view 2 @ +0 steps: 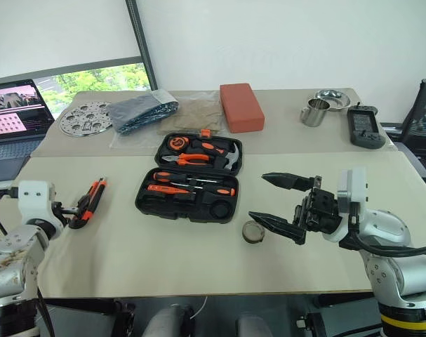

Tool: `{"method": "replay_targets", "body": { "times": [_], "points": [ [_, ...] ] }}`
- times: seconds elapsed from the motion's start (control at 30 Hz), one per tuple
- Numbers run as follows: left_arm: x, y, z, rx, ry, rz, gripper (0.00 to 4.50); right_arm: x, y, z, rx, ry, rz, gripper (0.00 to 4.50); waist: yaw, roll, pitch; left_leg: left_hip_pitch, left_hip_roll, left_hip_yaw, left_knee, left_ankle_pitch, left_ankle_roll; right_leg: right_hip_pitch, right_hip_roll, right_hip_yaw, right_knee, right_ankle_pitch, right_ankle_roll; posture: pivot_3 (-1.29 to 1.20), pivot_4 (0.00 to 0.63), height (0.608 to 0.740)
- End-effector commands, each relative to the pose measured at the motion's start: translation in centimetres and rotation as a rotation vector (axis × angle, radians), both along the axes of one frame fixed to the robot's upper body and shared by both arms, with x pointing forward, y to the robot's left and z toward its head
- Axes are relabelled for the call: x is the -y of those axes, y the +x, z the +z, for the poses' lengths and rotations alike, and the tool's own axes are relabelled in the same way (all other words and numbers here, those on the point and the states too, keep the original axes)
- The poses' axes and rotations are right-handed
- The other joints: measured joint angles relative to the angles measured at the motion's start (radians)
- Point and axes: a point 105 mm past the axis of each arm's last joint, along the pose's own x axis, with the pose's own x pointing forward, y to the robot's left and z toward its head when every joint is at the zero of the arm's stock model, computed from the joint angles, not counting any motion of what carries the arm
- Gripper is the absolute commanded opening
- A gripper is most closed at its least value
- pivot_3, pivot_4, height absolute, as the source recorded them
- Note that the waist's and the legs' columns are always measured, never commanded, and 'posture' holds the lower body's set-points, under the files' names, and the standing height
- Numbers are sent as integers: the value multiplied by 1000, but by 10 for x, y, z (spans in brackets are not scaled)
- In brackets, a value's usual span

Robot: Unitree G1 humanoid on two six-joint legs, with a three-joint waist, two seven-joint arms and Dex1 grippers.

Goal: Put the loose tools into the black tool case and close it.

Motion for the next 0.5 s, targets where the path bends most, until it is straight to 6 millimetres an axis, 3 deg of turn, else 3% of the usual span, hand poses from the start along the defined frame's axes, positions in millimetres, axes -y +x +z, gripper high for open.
{"method": "replay_targets", "body": {
  "times": [0.03,0.3,0.43,0.5],
  "points": [
    [-5,1,7,39,18,12,4409,0,-1,6,20,-3,12,4500,-3,0,0,0,0,0,0,0,0,0,0,0,0,0,0,0,150,740],
    [-2,7,-13,-37,-24,-36,4409,3,-4,3,16,0,-1,4500,-9,0,0,0,0,0,-2,0,0,0,0,0,-1,0,0,0,150,740],
    [-11,13,-24,-85,-53,-1,4409,5,-6,0,14,-2,-10,4500,-7,0,0,0,0,0,-2,0,0,0,0,0,-1,0,0,0,150,740],
    [-15,14,-26,-95,-57,5,3876,7,-6,-1,16,-3,-18,4500,-8,0,0,1,0,0,-2,0,0,0,0,0,-1,0,0,0,150,740]
  ]
}}
